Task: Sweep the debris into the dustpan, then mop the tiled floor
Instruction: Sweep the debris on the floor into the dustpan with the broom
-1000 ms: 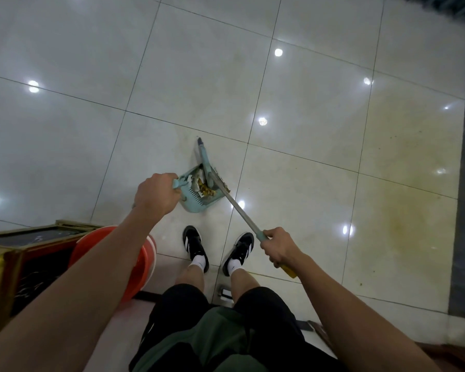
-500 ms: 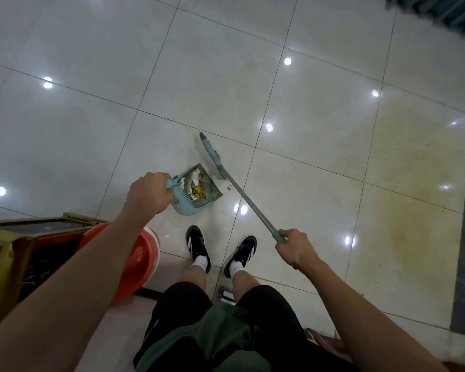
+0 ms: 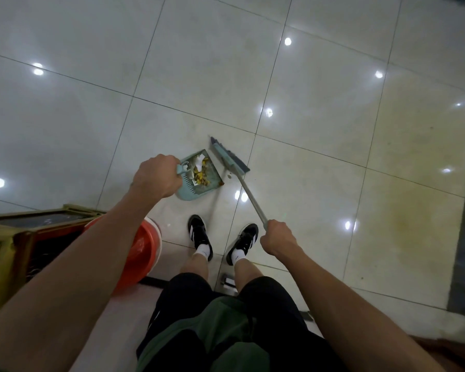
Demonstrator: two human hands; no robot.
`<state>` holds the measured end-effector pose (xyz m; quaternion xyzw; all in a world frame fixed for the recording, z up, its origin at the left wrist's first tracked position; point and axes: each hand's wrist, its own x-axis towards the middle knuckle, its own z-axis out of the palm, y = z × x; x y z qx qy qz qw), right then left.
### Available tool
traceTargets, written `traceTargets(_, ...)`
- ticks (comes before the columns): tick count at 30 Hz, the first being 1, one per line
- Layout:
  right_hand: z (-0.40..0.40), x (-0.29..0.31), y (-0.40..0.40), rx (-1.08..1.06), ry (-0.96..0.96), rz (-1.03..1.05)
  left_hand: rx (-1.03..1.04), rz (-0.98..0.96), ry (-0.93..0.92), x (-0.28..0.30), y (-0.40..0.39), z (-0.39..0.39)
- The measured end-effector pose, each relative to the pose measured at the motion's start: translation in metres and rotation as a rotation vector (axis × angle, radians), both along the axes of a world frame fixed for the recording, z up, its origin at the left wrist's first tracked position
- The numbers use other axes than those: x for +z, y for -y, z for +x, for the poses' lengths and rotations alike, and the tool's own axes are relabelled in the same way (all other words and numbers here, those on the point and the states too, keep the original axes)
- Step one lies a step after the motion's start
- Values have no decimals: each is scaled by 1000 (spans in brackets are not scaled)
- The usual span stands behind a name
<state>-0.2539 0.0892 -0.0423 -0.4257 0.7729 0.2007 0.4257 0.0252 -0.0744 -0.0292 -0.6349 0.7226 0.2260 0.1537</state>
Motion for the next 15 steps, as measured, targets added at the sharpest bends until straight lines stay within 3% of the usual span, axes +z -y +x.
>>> traceTargets(15, 38, 19, 31, -451, 372, -14, 53, 19, -29, -6, -19, -10)
